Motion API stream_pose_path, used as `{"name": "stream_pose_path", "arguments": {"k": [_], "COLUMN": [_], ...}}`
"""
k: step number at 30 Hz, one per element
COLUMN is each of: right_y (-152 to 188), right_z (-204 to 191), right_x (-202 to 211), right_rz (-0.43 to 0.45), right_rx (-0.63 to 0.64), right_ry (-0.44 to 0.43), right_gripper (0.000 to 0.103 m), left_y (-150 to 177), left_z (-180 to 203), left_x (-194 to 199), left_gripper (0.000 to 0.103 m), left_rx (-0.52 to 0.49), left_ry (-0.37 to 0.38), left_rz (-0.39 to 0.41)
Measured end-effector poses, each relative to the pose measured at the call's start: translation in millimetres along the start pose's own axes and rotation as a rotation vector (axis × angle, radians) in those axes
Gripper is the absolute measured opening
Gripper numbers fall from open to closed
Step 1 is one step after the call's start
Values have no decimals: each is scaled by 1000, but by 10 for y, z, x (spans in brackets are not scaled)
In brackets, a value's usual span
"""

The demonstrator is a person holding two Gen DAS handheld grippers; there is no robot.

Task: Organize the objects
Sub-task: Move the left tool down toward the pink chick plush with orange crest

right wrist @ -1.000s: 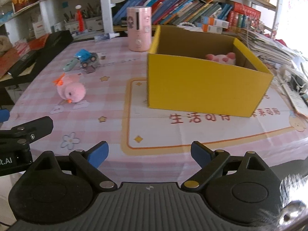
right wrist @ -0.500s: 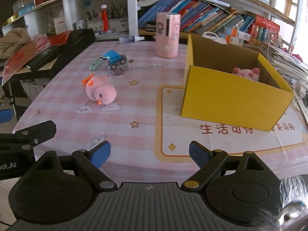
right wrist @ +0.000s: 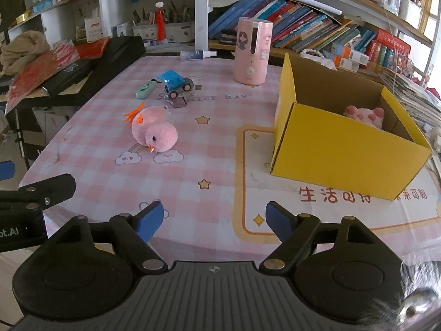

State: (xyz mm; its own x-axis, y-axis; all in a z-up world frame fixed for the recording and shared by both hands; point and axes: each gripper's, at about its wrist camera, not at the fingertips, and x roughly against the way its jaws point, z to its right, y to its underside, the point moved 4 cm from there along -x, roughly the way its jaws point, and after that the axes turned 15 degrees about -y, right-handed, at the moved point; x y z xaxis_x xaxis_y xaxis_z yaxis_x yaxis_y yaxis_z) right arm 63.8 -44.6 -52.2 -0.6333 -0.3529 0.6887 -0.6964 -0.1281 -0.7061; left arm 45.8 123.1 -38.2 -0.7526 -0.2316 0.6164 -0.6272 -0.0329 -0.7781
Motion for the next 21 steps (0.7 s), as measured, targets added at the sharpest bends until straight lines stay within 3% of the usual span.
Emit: {"name": "stream_pose_path", "arguments": {"k": [21], "right_y": [-612], "right_z": [210], "right_x": [-503], "right_rz": [19], "right_rx": [60], "right_ry": [-55], "right_gripper": [77], "left_y": [-364], "left_z": [186], "left_x": [-539], "left_gripper": [97], "left_rx": [23], "left_ry": [-21], "left_rz": [-27]}}
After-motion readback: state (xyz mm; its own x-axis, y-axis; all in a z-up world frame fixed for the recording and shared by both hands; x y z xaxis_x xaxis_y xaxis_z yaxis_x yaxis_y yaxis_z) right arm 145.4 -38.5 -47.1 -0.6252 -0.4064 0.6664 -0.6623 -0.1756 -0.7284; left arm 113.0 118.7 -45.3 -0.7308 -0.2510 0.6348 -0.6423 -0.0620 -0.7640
